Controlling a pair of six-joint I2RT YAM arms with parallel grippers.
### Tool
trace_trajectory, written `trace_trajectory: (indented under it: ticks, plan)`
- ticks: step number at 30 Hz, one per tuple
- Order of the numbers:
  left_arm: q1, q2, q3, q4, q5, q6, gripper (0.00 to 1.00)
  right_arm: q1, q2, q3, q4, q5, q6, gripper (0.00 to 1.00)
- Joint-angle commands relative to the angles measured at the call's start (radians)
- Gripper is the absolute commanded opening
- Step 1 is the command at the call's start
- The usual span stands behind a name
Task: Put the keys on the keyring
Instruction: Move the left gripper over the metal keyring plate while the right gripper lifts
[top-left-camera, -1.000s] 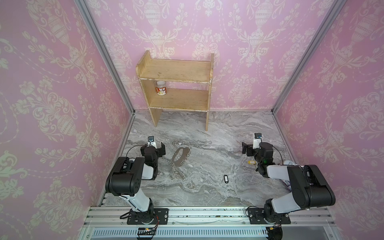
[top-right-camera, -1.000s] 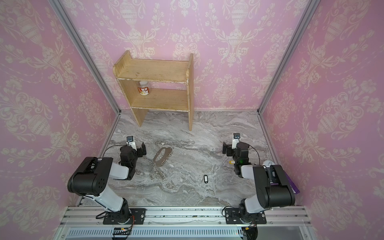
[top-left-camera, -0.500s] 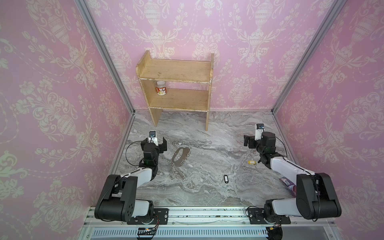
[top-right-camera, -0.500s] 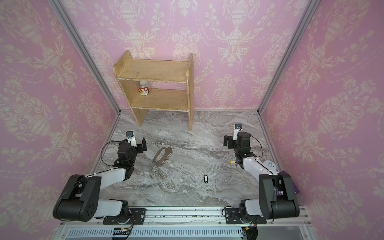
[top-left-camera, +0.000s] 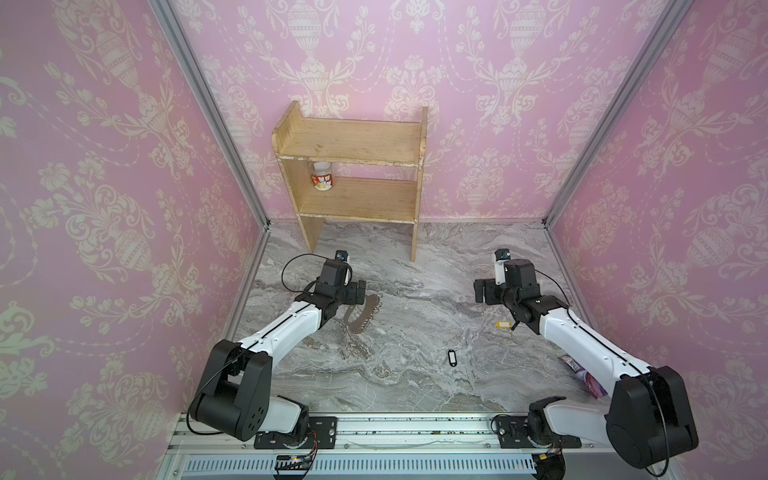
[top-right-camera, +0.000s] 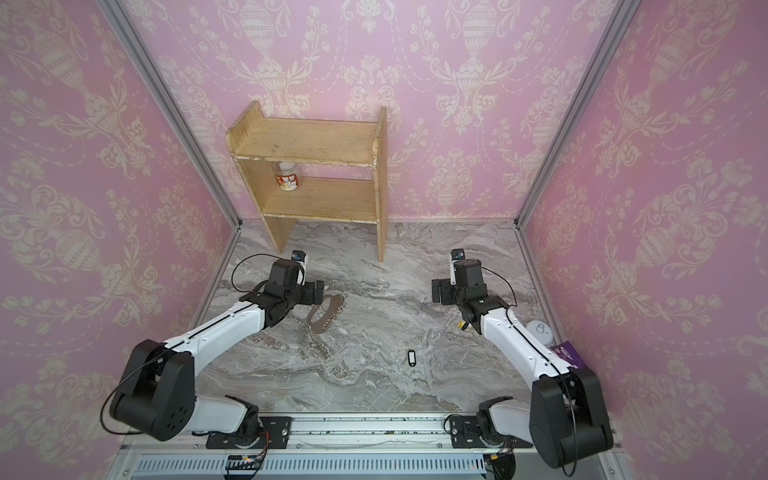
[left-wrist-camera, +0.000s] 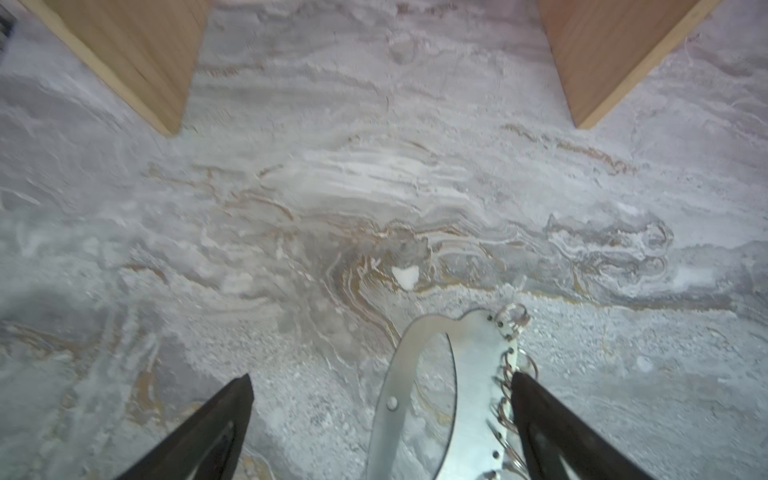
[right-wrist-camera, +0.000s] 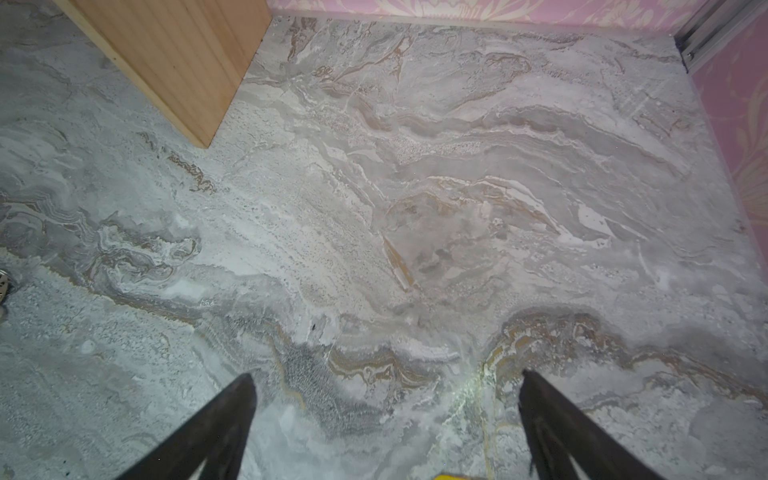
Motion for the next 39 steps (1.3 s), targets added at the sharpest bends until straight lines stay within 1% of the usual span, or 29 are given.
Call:
trace_trajectory:
  ticks: [1, 5, 10, 19, 25, 30, 35, 37, 39]
  plan:
    - [-0.041, 0.015, -0.002, -0.127, 0.081, -0.156, 0.98, 0.01, -0.038, 0.046, -0.095, 0.013, 0.026, 1.0]
    - [-0.079, 0.061, -0.008, -0.136, 0.14, -0.236, 0.96, 0.011, -0.042, 0.05, -0.104, 0.014, 0.027, 1.0]
    - [-0.107, 0.125, 0.003, -0.168, 0.167, -0.287, 0.94, 0.014, -0.039, 0.053, -0.105, 0.014, 0.036, 1.0]
    - [-0.13, 0.195, 0.04, -0.174, 0.195, -0.308, 0.93, 0.019, -0.036, 0.052, -0.115, 0.016, 0.036, 1.0]
    - [-0.165, 0.256, 0.088, -0.187, 0.214, -0.323, 0.93, 0.02, -0.036, 0.055, -0.121, 0.017, 0.036, 1.0]
    - [-0.19, 0.292, 0.124, -0.217, 0.262, -0.358, 0.92, 0.021, -0.035, 0.059, -0.129, 0.016, 0.036, 1.0]
    - [-0.22, 0.293, 0.167, -0.248, 0.327, -0.385, 0.91, 0.022, -0.034, 0.062, -0.13, 0.017, 0.036, 1.0]
    - [-0.222, 0.279, 0.188, -0.268, 0.318, -0.383, 0.91, 0.022, -0.034, 0.063, -0.129, 0.015, 0.038, 1.0]
    - [-0.222, 0.252, 0.207, -0.29, 0.257, -0.371, 0.91, 0.021, -0.033, 0.064, -0.129, 0.015, 0.038, 1.0]
